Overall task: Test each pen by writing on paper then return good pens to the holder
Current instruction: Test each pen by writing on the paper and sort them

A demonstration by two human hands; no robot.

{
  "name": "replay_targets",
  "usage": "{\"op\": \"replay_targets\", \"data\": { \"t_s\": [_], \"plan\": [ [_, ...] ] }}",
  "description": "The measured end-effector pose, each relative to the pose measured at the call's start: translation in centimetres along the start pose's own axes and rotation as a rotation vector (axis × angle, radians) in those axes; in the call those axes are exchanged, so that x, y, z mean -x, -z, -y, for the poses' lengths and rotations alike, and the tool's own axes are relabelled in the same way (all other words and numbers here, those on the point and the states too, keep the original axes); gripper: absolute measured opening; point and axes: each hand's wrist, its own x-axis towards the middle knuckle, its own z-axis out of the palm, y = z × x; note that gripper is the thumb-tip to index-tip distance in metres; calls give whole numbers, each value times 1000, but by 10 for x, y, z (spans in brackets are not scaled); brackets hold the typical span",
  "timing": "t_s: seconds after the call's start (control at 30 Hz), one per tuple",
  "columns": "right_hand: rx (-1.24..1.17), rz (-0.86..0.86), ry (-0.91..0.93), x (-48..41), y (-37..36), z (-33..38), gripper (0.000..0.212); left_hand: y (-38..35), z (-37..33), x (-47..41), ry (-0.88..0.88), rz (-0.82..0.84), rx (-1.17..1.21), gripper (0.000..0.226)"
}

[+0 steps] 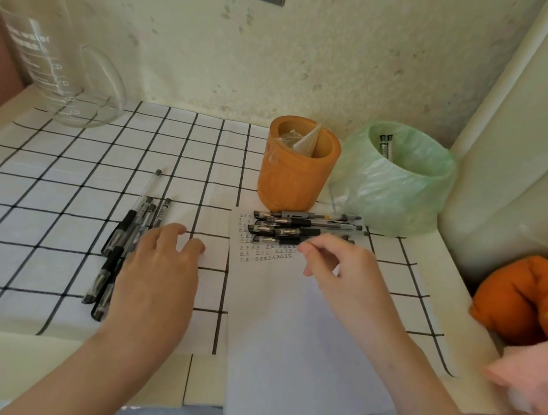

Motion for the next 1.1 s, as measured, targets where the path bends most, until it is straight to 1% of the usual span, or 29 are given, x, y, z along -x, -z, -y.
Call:
{"op": "replay_targets", "data": {
  "t_s": [0.1, 0.23, 0.33, 0.4, 0.47, 0.6, 0.67, 0.77, 0.83, 0.9, 0.97, 1.0, 1.03, 1.1],
  "plan": [
    [7, 1, 12, -1, 2, 3, 18, -1, 2, -2, 22, 11, -71, 47],
    [10, 16, 1, -1, 5, 3, 18, -1, 7, -5, 83, 84, -128, 45],
    [-5, 9, -13, -2, 10, 2, 17, 3, 9, -8, 124, 79, -171, 45],
    [-22, 6, -15, -2, 13, 1, 16, 5, 10, -12, 162, 84, -170, 46],
    [-51, 0, -18, -2, 15, 0, 15, 7, 13, -16, 193, 89, -126, 42],
    [-90, -31, -31, -6, 21, -2, 15, 3, 16, -20, 159, 96, -72, 28],
    [-135, -61, -42, -8, 24, -4, 15, 5, 14, -18, 139, 56, 49, 27],
    [-280, -73, -69, -10, 27, -3, 18, 14, 6, -19, 83, -74, 342, 22],
    [-437, 23, -112, -8, 26, 2, 32, 22, -4, -19, 12, -122, 558, 19],
    [-569, 195, -154, -3, 18, 9, 47, 30, -19, -16, -66, -71, 778, 23],
    [-635, 312, -132, 2, 5, 16, 45, 33, -35, -8, -207, -13, 874, 26],
    [-654, 323, -114, 4, -1, 18, 42, 32, -41, -4, -264, 11, 889, 26],
    [-672, 310, -108, 5, -6, 19, 39, 29, -45, -1, -267, 32, 909, 25],
    [-708, 251, -123, 5, -10, 19, 36, 23, -48, 1, -154, 83, 973, 17]
  ]
}}
